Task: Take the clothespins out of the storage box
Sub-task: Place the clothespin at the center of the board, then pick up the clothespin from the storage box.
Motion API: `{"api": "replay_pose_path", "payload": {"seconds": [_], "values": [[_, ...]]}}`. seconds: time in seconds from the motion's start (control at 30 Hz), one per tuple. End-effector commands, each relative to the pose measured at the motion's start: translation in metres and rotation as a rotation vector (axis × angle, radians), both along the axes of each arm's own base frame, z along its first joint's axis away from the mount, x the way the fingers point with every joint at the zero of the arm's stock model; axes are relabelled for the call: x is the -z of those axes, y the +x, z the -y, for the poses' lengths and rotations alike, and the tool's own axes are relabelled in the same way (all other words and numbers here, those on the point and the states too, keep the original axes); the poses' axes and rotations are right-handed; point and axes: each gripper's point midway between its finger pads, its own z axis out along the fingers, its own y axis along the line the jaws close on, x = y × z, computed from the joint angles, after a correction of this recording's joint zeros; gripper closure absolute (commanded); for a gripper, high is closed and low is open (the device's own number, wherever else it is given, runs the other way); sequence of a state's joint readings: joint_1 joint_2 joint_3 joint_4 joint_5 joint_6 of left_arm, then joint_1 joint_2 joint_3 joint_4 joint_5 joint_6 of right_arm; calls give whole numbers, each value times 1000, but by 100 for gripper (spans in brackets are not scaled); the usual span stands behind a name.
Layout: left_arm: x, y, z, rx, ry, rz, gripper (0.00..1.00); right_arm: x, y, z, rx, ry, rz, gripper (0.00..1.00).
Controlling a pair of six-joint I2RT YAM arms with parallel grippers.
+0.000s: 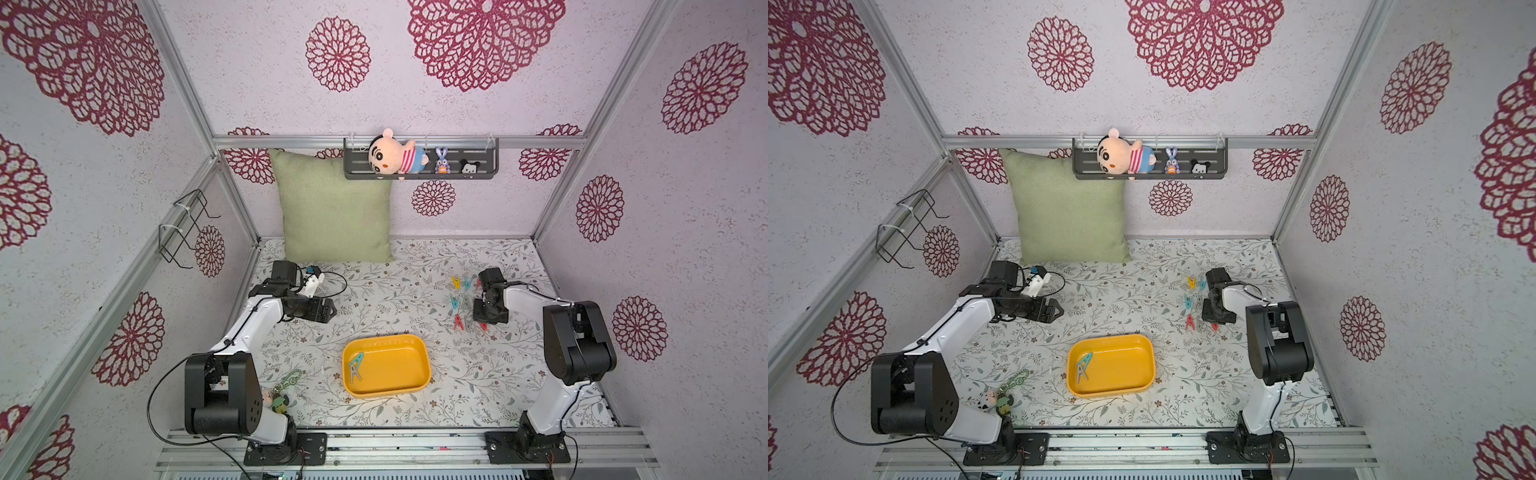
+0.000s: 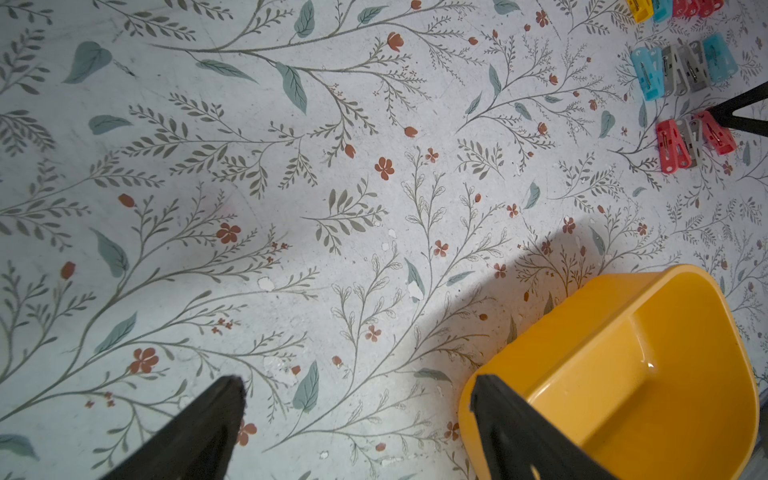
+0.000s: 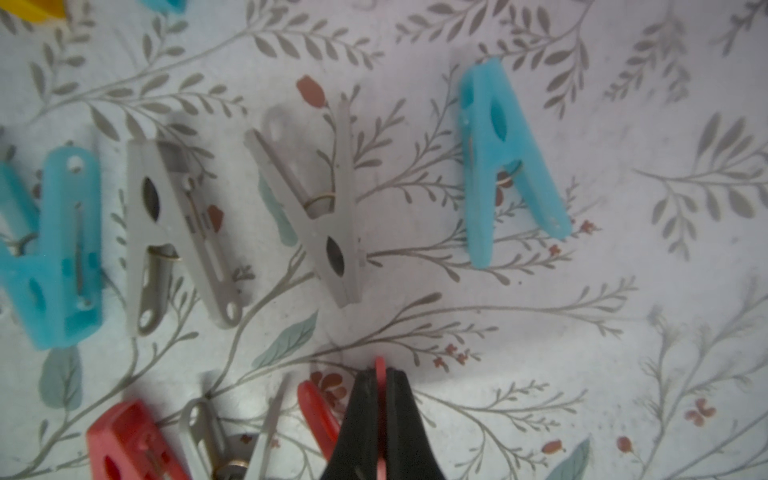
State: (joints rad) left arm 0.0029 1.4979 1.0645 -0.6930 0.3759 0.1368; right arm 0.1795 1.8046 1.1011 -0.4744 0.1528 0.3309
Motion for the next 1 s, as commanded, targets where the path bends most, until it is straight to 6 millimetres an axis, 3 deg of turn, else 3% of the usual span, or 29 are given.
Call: {"api": "replay_pose_path", "payload": {"seconds": [0.0, 0.4, 0.67, 0.8, 0.97], "values": [[-8, 1, -1, -4, -12, 29, 6, 3, -4, 0, -16, 4, -26, 94], [-8, 1, -1, -4, -11, 31, 6, -9, -5, 1, -10, 5, -2, 87], [-8, 1, -1, -2, -12, 30, 6, -34, -2, 0, -12, 12, 51, 76], [-7, 1, -1, -3, -9, 30, 6, -61, 0, 0, -4, 14, 101, 76], [-5, 1, -2, -8, -5, 26, 6, -130, 3, -20, -30, 73, 248, 74]]}}
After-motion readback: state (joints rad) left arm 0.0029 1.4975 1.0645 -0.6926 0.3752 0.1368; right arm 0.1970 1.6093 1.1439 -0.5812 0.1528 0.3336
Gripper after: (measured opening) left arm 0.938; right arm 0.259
